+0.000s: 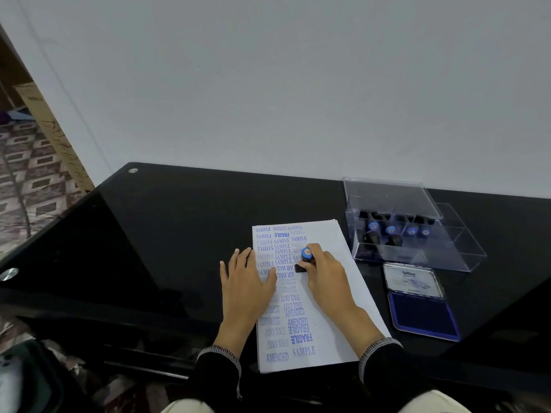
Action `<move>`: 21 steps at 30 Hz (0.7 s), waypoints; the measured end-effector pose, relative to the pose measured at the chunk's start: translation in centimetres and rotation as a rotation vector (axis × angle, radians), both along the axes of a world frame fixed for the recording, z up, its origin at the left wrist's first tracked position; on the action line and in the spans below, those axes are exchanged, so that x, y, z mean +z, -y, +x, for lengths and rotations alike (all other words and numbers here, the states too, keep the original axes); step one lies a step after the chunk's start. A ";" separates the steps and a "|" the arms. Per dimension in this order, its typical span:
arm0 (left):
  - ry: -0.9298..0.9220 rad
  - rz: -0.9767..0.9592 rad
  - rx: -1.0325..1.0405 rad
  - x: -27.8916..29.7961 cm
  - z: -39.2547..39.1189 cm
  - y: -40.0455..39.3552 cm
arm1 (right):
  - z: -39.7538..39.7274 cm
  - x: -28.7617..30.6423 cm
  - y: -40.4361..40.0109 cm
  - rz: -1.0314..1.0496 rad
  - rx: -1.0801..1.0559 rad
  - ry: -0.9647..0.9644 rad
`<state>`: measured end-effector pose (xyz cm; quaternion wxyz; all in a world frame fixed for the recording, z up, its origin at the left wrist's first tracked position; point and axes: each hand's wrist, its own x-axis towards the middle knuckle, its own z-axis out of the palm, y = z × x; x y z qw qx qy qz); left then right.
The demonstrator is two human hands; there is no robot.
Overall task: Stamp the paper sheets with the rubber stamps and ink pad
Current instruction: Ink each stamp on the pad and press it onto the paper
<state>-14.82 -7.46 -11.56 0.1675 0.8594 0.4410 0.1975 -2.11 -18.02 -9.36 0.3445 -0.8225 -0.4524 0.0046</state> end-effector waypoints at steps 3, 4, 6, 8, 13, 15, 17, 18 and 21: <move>-0.001 0.003 0.004 0.0 -0.1 0.0 | 0.4 0.4 -0.5 -0.078 0.001 0.018; 0.003 0.008 0.003 0.0 -0.1 0.0 | 0.5 0.6 -0.7 -0.101 -0.001 0.020; -0.001 0.021 0.001 0.1 -0.1 0.1 | 0.6 0.9 -0.9 -0.126 -0.008 0.020; -0.007 0.031 0.002 0.0 -0.1 0.1 | 0.6 0.9 -0.9 -0.131 -0.012 0.022; -0.011 0.023 0.003 0.0 0.0 0.0 | -0.1 0.2 -0.3 -0.065 -0.035 0.000; -0.008 0.019 0.003 0.0 0.0 0.0 | -0.3 0.1 -0.2 -0.044 -0.040 -0.010; -0.011 0.018 0.004 -0.1 0.0 0.0 | -0.4 0.1 -0.2 -0.045 -0.045 -0.013; -0.014 0.018 0.005 -0.1 -0.1 0.0 | -0.4 0.1 -0.2 -0.055 -0.048 -0.007; -0.015 0.022 0.006 -0.1 -0.1 0.0 | -0.6 0.3 -0.2 -0.078 -0.055 0.019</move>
